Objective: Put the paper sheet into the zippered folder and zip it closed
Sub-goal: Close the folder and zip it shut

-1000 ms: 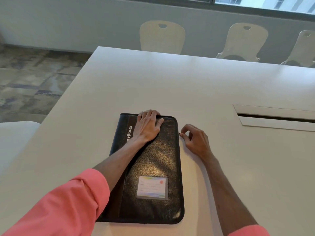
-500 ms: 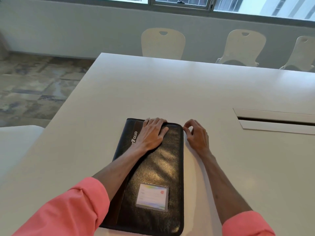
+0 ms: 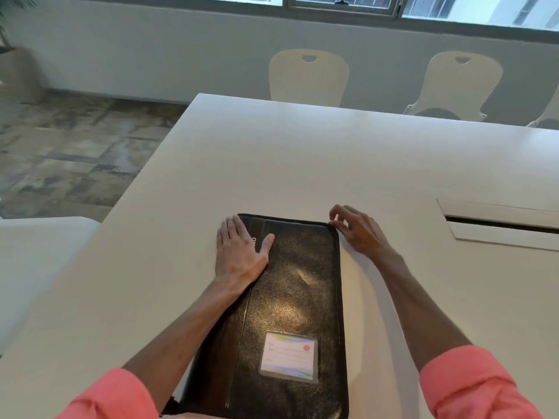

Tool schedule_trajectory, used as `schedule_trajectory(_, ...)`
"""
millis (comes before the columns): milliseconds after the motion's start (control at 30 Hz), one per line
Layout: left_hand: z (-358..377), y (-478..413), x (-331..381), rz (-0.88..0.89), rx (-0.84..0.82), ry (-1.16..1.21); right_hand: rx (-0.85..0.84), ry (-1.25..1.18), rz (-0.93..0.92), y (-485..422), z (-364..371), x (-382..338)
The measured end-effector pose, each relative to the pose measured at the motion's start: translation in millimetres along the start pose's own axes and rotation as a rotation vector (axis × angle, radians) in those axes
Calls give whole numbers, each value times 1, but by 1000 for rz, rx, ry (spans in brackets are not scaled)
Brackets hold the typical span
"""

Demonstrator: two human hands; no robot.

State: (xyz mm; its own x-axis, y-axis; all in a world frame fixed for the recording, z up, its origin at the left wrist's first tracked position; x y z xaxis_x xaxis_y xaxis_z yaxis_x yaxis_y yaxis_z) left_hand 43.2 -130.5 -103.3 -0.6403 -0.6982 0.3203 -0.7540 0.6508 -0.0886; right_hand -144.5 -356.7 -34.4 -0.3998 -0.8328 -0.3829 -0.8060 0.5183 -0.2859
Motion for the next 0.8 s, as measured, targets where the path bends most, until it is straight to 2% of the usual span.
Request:
schedule_trajectory(133,-5,2,-1,17,-3,-7,-69,41,-115,-22,9,-22)
schedule_trajectory(267,-5,1,-1,21,1,-12,-132,83,-153,-38,25,-41)
schedule_trajectory(600,2,-2,-13,61,-75,11,-83,126,-191,-61,55,-72)
schedule_trajectory(800,-1,-2,-15,75,-38,49,-55,80,-187,-74,72,-108)
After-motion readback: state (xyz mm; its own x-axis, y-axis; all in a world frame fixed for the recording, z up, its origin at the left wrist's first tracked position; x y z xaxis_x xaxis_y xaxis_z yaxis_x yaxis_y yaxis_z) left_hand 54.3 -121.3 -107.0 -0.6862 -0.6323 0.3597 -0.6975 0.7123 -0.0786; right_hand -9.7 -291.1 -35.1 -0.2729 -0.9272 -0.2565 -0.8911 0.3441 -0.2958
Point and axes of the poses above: each hand's wrist, its own y-axis away from the middle knuckle, its own z-axis out of the palm, x = y × z, the point moved 10 cm from there along -y, towards the middle knuckle, and after that the axes turned 6 degrees about x, right-handed, at the moved point
